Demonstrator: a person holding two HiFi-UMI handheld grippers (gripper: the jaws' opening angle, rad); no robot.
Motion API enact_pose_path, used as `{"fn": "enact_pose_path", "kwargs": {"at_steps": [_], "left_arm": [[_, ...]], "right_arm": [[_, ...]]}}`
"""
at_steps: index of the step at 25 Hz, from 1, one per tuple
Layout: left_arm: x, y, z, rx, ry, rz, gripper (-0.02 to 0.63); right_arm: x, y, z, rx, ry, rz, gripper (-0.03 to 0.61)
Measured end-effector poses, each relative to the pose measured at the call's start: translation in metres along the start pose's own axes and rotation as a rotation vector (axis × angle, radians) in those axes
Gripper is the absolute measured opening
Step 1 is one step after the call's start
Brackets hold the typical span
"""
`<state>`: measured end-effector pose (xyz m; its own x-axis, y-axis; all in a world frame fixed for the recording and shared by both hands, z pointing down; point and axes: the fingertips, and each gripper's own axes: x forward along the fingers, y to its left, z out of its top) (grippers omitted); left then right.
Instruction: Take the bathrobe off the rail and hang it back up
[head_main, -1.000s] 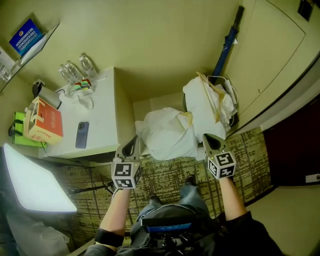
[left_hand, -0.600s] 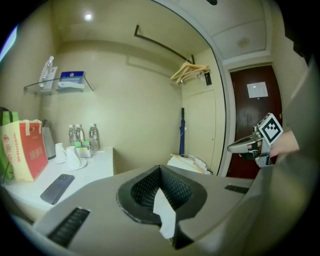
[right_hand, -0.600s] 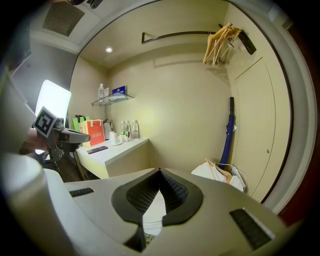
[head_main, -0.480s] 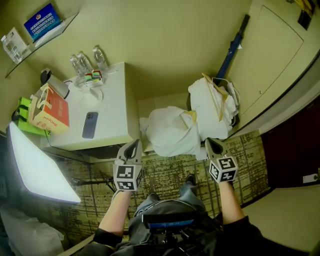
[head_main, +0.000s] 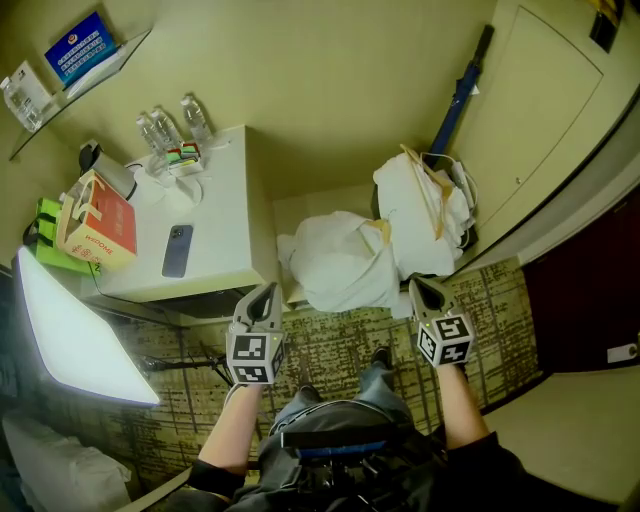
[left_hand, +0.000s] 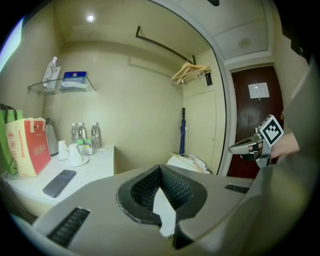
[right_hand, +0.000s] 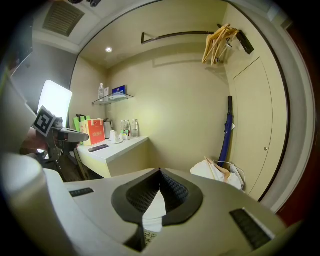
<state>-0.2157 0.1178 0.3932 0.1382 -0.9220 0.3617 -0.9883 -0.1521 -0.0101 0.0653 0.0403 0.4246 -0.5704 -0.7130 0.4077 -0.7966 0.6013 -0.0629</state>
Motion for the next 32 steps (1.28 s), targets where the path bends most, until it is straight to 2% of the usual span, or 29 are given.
{"fn": "enact_pose_path", "kwargs": {"at_steps": [13,17,22,27,32], "left_arm": [[0.056,-0.038,-0.016,-0.053,0.095,0.006,0.006],[0.085,-0.056,-0.019,-0.070,0.133,-0.004,0.045],[0.130,-0.088,-0.027,-0.139,0.178,-0.054,0.096],[0.179,-0.113,-0.029,-0.137,0.236,-0.080,0.168],[0.238,-0.126,-0.039,-0.181,0.295,-0.168,0.211]], "right_arm": [[0.007,-0.058,-0.023,0.029,0.041,-0.002,0.017],[0.015,-0.082,-0.027,0.038,0.046,0.007,0.017],[0.032,-0.115,-0.030,0.044,0.049,0.035,0.017],[0.056,-0.143,-0.034,0.049,0.054,0.069,0.017],[0.090,-0.158,-0.037,0.052,0.065,0.053,0.017]]}}
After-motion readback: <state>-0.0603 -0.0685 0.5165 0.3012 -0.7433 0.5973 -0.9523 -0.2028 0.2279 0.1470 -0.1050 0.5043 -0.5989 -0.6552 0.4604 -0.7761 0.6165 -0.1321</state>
